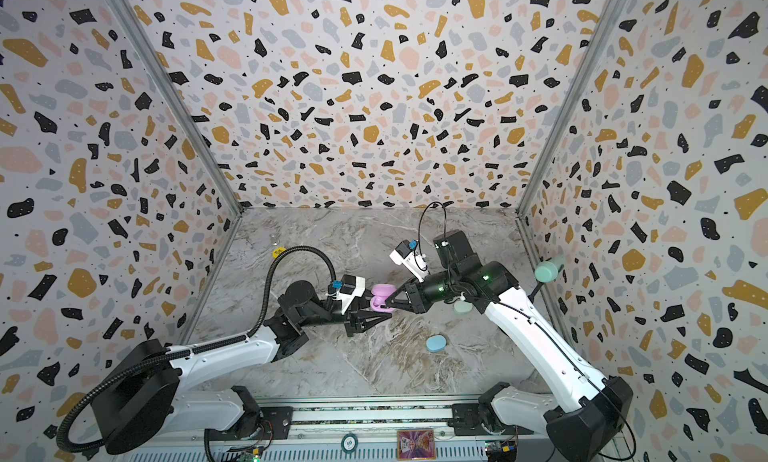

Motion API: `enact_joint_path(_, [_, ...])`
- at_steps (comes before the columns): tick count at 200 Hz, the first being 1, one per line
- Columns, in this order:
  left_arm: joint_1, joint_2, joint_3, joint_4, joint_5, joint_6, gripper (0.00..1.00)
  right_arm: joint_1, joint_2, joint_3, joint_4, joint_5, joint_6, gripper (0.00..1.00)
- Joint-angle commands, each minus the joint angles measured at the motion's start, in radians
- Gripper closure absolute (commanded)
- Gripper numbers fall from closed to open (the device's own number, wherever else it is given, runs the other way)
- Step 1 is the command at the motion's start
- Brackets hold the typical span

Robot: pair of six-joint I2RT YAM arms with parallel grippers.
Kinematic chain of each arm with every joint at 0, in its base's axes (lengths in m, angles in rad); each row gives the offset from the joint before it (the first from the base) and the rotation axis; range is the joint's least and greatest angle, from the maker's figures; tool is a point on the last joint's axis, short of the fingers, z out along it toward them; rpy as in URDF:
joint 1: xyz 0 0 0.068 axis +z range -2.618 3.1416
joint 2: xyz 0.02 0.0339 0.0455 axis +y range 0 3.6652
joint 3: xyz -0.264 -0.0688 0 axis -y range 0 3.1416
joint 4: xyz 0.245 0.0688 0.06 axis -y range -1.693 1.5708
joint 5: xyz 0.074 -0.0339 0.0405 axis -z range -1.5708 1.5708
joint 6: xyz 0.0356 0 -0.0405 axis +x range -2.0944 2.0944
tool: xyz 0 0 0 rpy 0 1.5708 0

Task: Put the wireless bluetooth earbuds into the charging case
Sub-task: 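Lower the earbud into a slot of the open pink case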

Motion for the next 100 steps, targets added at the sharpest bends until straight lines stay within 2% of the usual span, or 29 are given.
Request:
enact_joint_path(1, [-0.010, -0.026, 0.043, 0.049, 0.021, -0.002, 0.65, 0.005, 0.000, -0.006, -0.026, 0.026, -0.022, 0.81])
enact_joint_path(100, [-0.039, -0.011, 0.044, 0.019, 0.013, 0.011, 0.65, 0.021, 0.014, 0.033, -0.037, 0.063, -0.008, 0.65])
